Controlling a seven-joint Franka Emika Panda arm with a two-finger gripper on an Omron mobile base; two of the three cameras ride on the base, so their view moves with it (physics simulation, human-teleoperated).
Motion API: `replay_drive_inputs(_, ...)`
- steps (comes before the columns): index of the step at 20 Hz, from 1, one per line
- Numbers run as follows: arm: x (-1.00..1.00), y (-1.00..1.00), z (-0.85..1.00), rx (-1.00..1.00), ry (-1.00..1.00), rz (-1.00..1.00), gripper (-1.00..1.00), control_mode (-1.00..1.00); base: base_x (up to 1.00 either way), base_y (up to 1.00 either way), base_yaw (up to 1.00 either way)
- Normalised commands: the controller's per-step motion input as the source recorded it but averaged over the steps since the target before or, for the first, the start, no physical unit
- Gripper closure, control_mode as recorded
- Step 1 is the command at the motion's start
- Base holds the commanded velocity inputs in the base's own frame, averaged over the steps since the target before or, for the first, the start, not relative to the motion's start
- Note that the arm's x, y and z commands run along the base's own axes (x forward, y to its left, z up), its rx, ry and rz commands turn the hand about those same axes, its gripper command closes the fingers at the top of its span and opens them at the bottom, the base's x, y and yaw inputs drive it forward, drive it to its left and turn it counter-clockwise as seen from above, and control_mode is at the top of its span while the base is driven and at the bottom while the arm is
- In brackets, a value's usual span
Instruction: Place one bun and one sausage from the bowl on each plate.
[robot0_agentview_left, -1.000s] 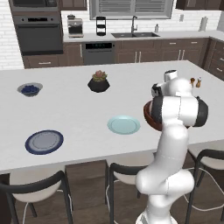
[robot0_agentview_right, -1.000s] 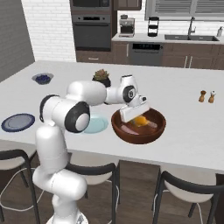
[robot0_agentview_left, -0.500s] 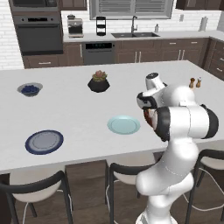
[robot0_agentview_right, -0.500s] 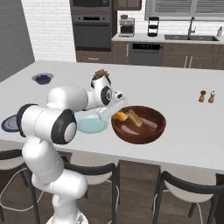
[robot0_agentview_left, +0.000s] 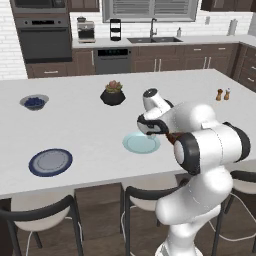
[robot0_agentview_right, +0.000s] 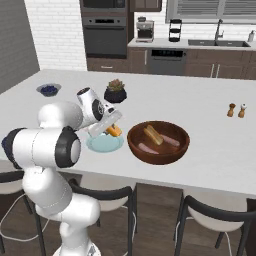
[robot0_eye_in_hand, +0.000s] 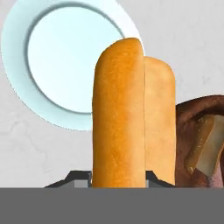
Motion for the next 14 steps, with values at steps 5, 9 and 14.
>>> replay_drive_inputs(5,0.59,0.55,-0.14,0.02,-0.04,-0.01,1.00,-1.00,0.00,0.00,0.00)
replay_drive_inputs(9,0.32,0.01,-0.42,0.10,0.00,0.00,1.00,-1.00,0.00,0.00,0.00)
replay_drive_inputs(14,0.04,0.02,-0.65,0.24,0.00,0.00,-1.00,-1.00,0.00,0.00,0.00)
